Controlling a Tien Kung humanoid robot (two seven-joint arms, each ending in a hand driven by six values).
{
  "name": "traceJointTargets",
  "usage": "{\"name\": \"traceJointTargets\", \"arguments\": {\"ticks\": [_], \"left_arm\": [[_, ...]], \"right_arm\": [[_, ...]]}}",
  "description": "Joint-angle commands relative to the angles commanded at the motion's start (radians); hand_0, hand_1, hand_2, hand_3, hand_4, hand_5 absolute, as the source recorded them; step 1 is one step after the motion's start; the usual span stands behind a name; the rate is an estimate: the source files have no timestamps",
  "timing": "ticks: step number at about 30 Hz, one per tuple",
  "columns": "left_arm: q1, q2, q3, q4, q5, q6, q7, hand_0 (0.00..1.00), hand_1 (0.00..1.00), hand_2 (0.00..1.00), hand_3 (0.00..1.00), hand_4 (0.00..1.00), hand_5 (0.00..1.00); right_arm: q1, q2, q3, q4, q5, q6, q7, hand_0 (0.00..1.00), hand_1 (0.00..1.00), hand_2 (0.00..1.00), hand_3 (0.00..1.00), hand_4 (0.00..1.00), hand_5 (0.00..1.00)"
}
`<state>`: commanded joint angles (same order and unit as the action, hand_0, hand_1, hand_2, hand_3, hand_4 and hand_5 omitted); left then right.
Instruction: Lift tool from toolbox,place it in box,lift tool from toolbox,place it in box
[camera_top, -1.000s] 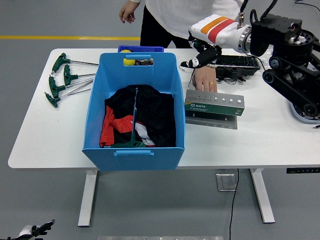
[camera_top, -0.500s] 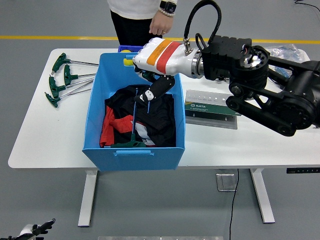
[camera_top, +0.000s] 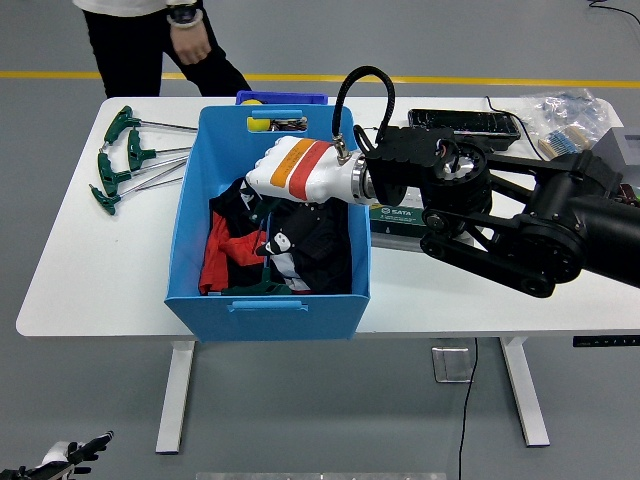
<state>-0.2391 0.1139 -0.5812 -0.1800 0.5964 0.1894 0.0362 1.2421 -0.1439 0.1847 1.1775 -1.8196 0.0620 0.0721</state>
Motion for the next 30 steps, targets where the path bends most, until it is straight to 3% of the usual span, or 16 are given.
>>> {"name": "traceJointTargets", "arguments": {"ticks": [3, 4, 18, 25, 30], "left_arm": [[0.001, -0.001, -0.004, 0.0, 0.005, 0.0, 0.001, 0.873, 0.793, 0.777, 0.601, 0.716, 0.549], [0.002, -0.001, -0.005, 0.0, 0.007, 0.0, 0.002, 0.872, 0.793, 0.778, 0.6, 0.715, 0.55], [0.013, -0.004, -0.013, 0.0, 0.02, -0.001, 0.006, 0.873, 0.796, 0.778, 0.6, 0.714, 0.551], [0.011, -0.004, 0.007, 0.0, -0.005, -0.001, 0.001, 0.873, 0.796, 0.778, 0.599, 0.713, 0.551], [0.006, -0.005, 0.012, 0.0, -0.013, -0.002, -0.001, 0.875, 0.797, 0.777, 0.6, 0.712, 0.553]], "right_arm": [[-0.005, -0.002, -0.004, -0.009, 0.008, -0.009, -0.001, 0.666, 0.689, 0.825, 0.917, 0.893, 0.645], [-0.007, -0.002, -0.006, -0.013, 0.01, -0.012, 0.0, 0.737, 0.761, 0.921, 0.998, 0.898, 0.629], [-0.053, -0.025, 0.021, -0.022, 0.014, -0.025, 0.004, 0.766, 0.794, 0.946, 0.998, 0.915, 0.623], [-0.1, -0.071, 0.087, -0.026, 0.021, -0.034, 0.008, 0.785, 0.801, 0.943, 0.998, 0.917, 0.614], [-0.146, -0.135, 0.153, -0.013, 0.055, -0.051, 0.018, 0.8, 0.805, 0.938, 0.988, 0.923, 0.6]]}}
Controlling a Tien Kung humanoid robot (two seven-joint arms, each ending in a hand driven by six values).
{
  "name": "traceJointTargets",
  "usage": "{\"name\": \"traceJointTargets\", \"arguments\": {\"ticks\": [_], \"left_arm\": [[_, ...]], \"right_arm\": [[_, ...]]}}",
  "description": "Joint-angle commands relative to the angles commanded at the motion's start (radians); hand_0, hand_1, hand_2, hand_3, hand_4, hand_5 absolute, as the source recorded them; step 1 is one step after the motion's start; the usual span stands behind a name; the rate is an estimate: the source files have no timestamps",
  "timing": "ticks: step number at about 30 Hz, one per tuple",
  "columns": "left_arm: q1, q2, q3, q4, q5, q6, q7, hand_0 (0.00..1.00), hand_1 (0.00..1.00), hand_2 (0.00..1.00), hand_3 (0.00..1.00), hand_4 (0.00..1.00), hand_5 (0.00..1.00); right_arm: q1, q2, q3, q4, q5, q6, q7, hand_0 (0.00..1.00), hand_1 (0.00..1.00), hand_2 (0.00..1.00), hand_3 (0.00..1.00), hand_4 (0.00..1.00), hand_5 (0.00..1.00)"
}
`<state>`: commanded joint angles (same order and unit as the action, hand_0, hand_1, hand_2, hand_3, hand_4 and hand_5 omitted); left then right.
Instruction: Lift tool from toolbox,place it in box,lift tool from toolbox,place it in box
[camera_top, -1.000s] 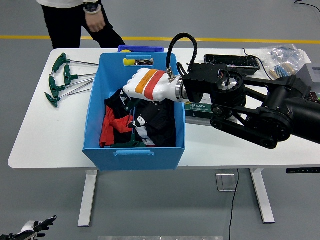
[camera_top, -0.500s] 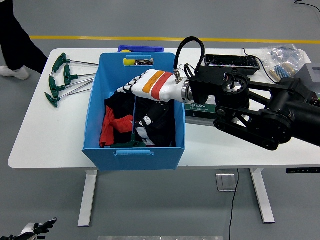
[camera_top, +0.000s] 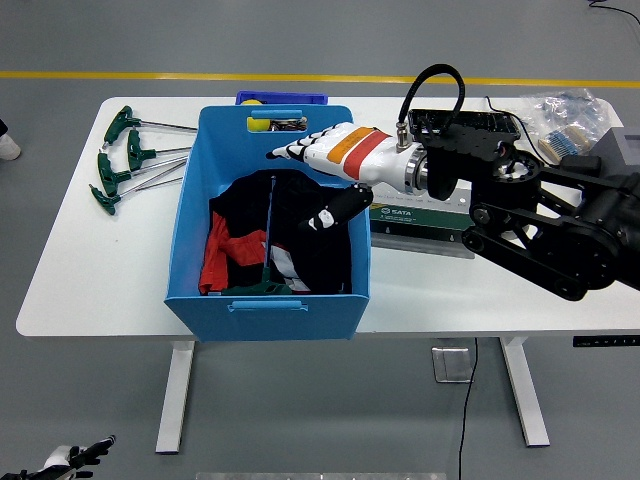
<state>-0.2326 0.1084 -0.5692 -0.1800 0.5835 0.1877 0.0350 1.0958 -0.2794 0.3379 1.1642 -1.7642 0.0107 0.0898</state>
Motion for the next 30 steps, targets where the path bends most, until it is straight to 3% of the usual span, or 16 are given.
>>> {"name": "traceJointTargets", "arguments": {"ticks": [9, 19, 21, 22, 26, 27, 28, 30], "left_arm": [[0.003, -0.002, 0.003, 0.0, -0.009, 0.0, -0.003, 0.874, 0.797, 0.775, 0.6, 0.711, 0.556], [0.004, -0.003, 0.052, 0.0, -0.063, 0.002, -0.019, 0.869, 0.796, 0.776, 0.6, 0.71, 0.556], [0.004, -0.002, 0.061, 0.0, -0.071, 0.003, -0.022, 0.869, 0.796, 0.776, 0.6, 0.71, 0.556], [0.004, -0.002, 0.061, 0.0, -0.071, 0.004, -0.023, 0.867, 0.796, 0.776, 0.599, 0.71, 0.558], [0.006, -0.002, 0.071, 0.0, -0.084, 0.006, -0.027, 0.867, 0.796, 0.776, 0.599, 0.71, 0.558], [0.007, -0.002, 0.073, 0.0, -0.086, 0.006, -0.028, 0.867, 0.796, 0.776, 0.599, 0.71, 0.558], [0.008, -0.002, 0.074, 0.0, -0.087, 0.007, -0.028, 0.866, 0.795, 0.776, 0.599, 0.71, 0.557], [0.01, -0.003, 0.078, 0.0, -0.089, 0.007, -0.029, 0.866, 0.795, 0.776, 0.599, 0.71, 0.557]], "right_arm": [[-0.11, -0.141, 0.147, 0.025, 0.184, -0.04, 0.025, 0.817, 0.814, 0.927, 0.961, 0.925, 0.601], [-0.319, -0.295, 0.331, 0.115, 0.594, -0.045, 0.077, 0.826, 0.833, 0.898, 0.915, 0.953, 0.648], [-0.363, -0.312, 0.369, 0.132, 0.674, -0.044, 0.085, 0.826, 0.833, 0.898, 0.915, 0.953, 0.648], [-0.383, -0.317, 0.386, 0.139, 0.707, -0.045, 0.088, 0.83, 0.836, 0.893, 0.91, 0.993, 0.731], [-0.492, -0.325, 0.478, 0.17, 0.844, -0.063, 0.101, 0.83, 0.836, 0.893, 0.91, 0.993, 0.731], [-0.516, -0.323, 0.499, 0.175, 0.855, -0.065, 0.101, 0.83, 0.836, 0.893, 0.91, 0.993, 0.731], [-0.542, -0.32, 0.521, 0.18, 0.86, -0.069, 0.101, 0.834, 0.84, 0.89, 0.909, 0.998, 0.804], [-0.601, -0.306, 0.575, 0.193, 0.866, -0.076, 0.099, 0.834, 0.84, 0.89, 0.909, 0.998, 0.804]]}}
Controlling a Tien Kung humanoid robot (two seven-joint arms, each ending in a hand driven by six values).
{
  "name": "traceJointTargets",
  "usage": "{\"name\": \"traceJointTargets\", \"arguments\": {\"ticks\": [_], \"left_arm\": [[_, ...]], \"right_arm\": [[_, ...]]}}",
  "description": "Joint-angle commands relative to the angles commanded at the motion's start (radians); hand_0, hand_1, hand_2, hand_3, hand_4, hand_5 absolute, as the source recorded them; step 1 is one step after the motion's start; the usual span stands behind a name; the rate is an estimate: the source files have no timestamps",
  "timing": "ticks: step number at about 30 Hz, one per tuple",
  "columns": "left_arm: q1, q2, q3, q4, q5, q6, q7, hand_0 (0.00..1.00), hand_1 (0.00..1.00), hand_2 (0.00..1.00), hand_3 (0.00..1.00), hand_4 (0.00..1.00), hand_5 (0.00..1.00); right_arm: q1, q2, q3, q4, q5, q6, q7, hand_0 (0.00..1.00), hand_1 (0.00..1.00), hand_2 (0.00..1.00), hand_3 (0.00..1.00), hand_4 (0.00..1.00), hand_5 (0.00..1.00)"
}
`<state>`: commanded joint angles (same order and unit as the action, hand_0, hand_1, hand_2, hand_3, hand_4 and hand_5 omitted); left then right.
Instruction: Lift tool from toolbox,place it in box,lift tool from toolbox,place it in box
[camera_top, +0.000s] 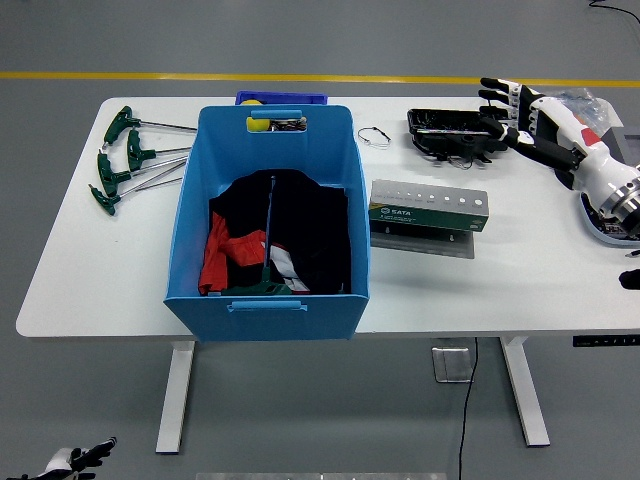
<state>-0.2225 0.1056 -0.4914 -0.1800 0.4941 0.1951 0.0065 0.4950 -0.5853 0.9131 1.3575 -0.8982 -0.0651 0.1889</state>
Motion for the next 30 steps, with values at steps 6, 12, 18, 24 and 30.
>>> {"name": "traceJointTargets", "arguments": {"ticks": [6, 12, 18, 24, 30], "left_arm": [[0.005, -0.002, 0.016, 0.0, -0.014, 0.002, -0.002, 0.86, 0.795, 0.776, 0.597, 0.709, 0.554], [0.009, -0.003, 0.017, 0.0, -0.009, 0.001, 0.001, 0.856, 0.794, 0.776, 0.596, 0.708, 0.553], [0.017, -0.002, 0.004, 0.0, 0.014, -0.001, 0.008, 0.854, 0.793, 0.775, 0.597, 0.707, 0.552], [0.025, -0.002, -0.028, 0.0, 0.053, -0.002, 0.016, 0.853, 0.792, 0.775, 0.596, 0.706, 0.552], [0.034, -0.003, -0.048, 0.0, 0.083, -0.004, 0.023, 0.852, 0.791, 0.775, 0.596, 0.706, 0.55]], "right_arm": [[-0.15, 0.076, 0.153, 0.023, 0.023, -0.012, 0.003, 0.847, 0.841, 0.888, 0.913, 0.998, 0.844], [-0.236, 0.163, 0.272, 0.027, -0.021, 0.016, -0.029, 0.847, 0.836, 0.884, 0.914, 0.998, 0.831], [-0.314, 0.291, 0.431, 0.033, -0.077, 0.043, -0.075, 0.841, 0.833, 0.867, 0.898, 0.998, 0.814], [-0.379, 0.369, 0.53, 0.046, -0.127, 0.06, -0.095, 0.841, 0.832, 0.861, 0.889, 0.998, 0.82], [-0.416, 0.417, 0.589, 0.043, -0.155, 0.059, -0.095, 0.841, 0.832, 0.857, 0.882, 0.998, 0.832]]}}
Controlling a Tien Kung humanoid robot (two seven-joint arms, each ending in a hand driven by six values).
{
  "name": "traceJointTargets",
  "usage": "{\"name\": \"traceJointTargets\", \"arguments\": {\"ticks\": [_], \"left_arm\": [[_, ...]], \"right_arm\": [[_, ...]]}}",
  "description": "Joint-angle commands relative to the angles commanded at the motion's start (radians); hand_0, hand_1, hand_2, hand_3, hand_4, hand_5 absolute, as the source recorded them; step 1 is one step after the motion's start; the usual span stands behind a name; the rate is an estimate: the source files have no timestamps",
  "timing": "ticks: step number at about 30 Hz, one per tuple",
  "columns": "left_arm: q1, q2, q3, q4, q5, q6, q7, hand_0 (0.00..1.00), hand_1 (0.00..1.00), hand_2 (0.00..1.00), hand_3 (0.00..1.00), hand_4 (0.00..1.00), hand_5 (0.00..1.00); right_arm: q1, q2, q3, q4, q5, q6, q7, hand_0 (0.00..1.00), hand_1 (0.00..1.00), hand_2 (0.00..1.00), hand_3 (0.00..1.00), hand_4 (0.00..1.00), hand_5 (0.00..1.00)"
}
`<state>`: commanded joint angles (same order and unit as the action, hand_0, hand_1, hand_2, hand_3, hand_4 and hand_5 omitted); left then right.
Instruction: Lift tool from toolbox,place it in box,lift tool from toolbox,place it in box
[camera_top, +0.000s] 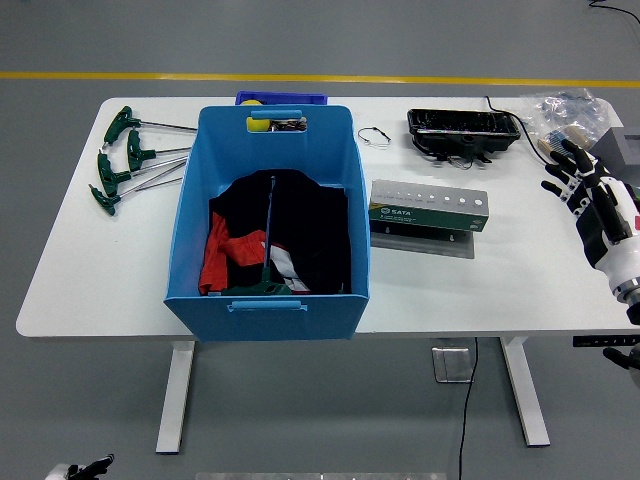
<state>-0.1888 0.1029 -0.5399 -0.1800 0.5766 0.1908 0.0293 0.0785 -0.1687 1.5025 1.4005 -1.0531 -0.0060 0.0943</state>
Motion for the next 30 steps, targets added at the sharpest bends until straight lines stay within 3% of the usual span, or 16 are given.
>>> {"name": "traceJointTargets", "arguments": {"ticks": [15, 30], "left_arm": [[0.002, 0.0, 0.002, 0.0, 0.007, -0.003, 0.0, 0.846, 0.789, 0.775, 0.596, 0.705, 0.55], [-0.009, -0.004, -0.006, 0.0, -0.004, -0.002, -0.002, 0.845, 0.789, 0.775, 0.595, 0.706, 0.548]], "right_arm": [[-0.009, 0.013, -0.021, -0.027, 0.02, -0.029, 0.078, 0.842, 0.831, 0.86, 0.887, 0.998, 0.864], [0.011, 0.026, -0.027, -0.043, 0.003, -0.036, 0.075, 0.842, 0.828, 0.859, 0.875, 0.998, 0.868]]}}
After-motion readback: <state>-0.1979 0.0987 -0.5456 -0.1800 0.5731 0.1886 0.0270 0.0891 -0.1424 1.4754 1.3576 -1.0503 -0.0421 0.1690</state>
